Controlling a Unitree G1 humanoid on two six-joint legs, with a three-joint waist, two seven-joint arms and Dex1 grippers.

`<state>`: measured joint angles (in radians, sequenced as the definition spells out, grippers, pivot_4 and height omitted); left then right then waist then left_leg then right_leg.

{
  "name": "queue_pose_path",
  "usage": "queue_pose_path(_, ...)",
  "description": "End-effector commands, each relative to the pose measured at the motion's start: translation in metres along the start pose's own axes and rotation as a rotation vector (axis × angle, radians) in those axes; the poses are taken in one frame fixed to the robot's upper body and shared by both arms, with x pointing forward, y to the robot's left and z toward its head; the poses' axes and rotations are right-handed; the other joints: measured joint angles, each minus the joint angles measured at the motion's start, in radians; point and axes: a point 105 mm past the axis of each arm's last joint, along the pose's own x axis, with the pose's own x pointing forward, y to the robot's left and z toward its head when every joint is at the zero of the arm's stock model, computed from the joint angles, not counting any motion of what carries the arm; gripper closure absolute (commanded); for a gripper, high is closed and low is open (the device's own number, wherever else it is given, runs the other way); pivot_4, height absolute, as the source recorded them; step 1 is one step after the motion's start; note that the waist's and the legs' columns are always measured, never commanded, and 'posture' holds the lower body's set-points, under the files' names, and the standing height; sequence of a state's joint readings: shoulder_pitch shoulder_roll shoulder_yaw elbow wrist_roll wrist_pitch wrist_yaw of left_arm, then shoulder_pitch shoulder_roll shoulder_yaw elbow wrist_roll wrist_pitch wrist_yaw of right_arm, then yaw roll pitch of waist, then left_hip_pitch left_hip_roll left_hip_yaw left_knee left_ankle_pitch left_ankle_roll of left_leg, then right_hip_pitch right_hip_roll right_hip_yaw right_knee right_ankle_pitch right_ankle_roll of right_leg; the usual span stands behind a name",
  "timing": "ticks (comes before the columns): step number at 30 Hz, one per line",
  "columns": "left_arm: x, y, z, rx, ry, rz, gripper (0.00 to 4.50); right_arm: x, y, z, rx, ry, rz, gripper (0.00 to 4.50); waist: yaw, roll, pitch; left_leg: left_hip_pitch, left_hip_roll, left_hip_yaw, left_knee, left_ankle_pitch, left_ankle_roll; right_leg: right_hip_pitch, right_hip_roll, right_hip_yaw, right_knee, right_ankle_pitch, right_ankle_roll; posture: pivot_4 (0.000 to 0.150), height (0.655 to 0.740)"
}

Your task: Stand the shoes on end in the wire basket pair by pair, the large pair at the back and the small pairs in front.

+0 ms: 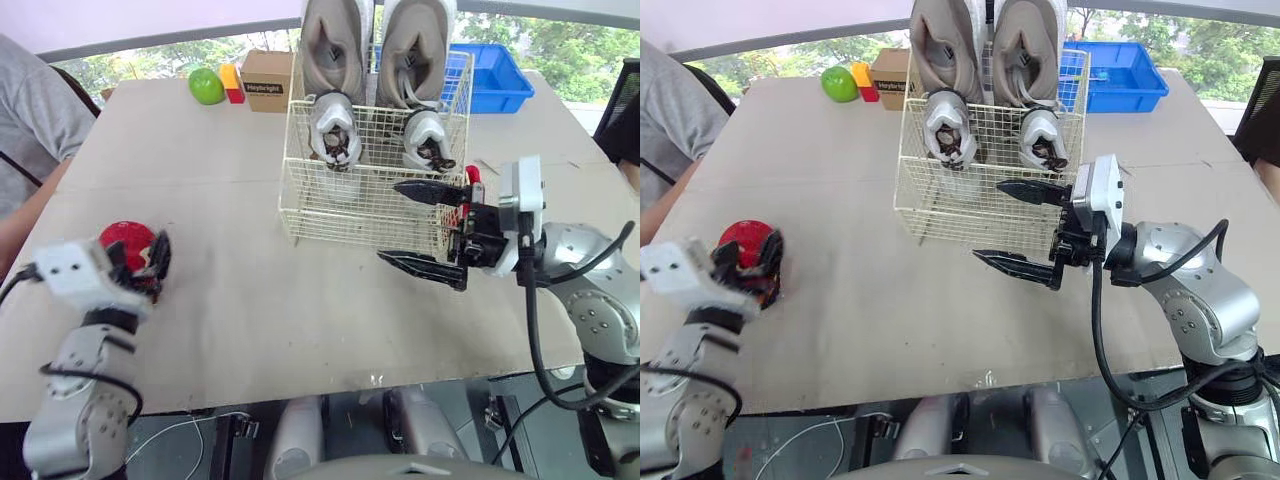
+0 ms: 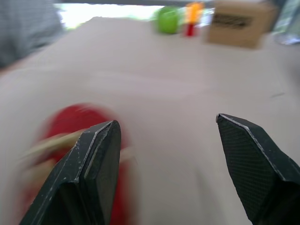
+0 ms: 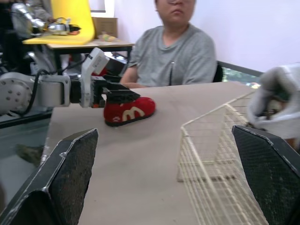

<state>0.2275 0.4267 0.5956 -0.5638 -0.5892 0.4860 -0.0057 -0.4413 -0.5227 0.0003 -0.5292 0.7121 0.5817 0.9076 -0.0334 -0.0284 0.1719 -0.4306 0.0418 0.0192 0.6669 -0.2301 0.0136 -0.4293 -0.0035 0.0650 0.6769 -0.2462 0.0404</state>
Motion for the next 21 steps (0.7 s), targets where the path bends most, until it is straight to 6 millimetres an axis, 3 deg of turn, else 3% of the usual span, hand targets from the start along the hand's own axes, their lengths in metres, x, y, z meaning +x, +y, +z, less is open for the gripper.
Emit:
queue_pose_path(1, -0.014, 0.005, 0.015, 0.019, -0.045, 0.041, 0.97, 0.006, 0.005, 0.006, -0.039, -0.037, 0.052, 0.06, 0.001, 0.000, 0.000, 0.000, 0.000, 0.000, 0.000, 0.000, 0.000, 0.000, 0.000, 0.000, 0.000, 0.000, 0.000, 0.150, 0.7400)
queue_pose_path(8, -0.022, 0.018, -0.005, 0.035, 0.043, 0.142, 0.97, 0.013, 0.005, 0.006, -0.042, -0.047, 0.080, 0.06, -0.001, -0.001, 0.000, 0.000, -0.001, 0.000, 0.000, 0.000, 0.000, 0.000, 0.000, 0.000, 0.000, 0.000, 0.000, 0.150, 0.7400)
queue_pose_path(13, -0.011, 0.032, -0.016, 0.019, 0.086, 0.182, 0.97, 0.018, 0.010, 0.003, -0.041, -0.057, 0.081, 0.06, -0.002, -0.001, 0.000, 0.001, -0.001, 0.000, 0.000, 0.000, 0.000, 0.000, 0.001, -0.001, 0.001, 0.000, 0.000, 0.150, 0.7400)
queue_pose_path(14, -0.010, 0.033, -0.018, 0.020, 0.093, 0.193, 0.57, 0.018, 0.012, 0.002, -0.034, -0.052, 0.082, 0.00, -0.002, -0.001, -0.001, 0.001, -0.001, 0.000, 0.000, 0.000, 0.000, 0.000, 0.001, -0.001, 0.001, 0.000, 0.000, 0.150, 0.7400)
queue_pose_path(17, -0.009, 0.027, -0.031, 0.002, 0.127, 0.190, 0.03, 0.018, 0.014, 0.001, -0.024, -0.046, 0.081, 0.00, -0.002, -0.001, -0.001, 0.000, -0.001, 0.000, 0.000, 0.000, 0.000, 0.000, 0.000, 0.000, 0.001, 0.000, 0.000, 0.150, 0.7400)
queue_pose_path(21, -0.007, 0.019, -0.045, -0.018, 0.157, 0.188, 0.03, 0.018, 0.016, 0.000, -0.029, -0.038, 0.074, 0.00, -0.001, -0.002, -0.001, 0.000, -0.001, 0.000, 0.000, 0.000, 0.000, 0.000, 0.000, 0.000, 0.001, 0.000, 0.000, 0.150, 0.7400)
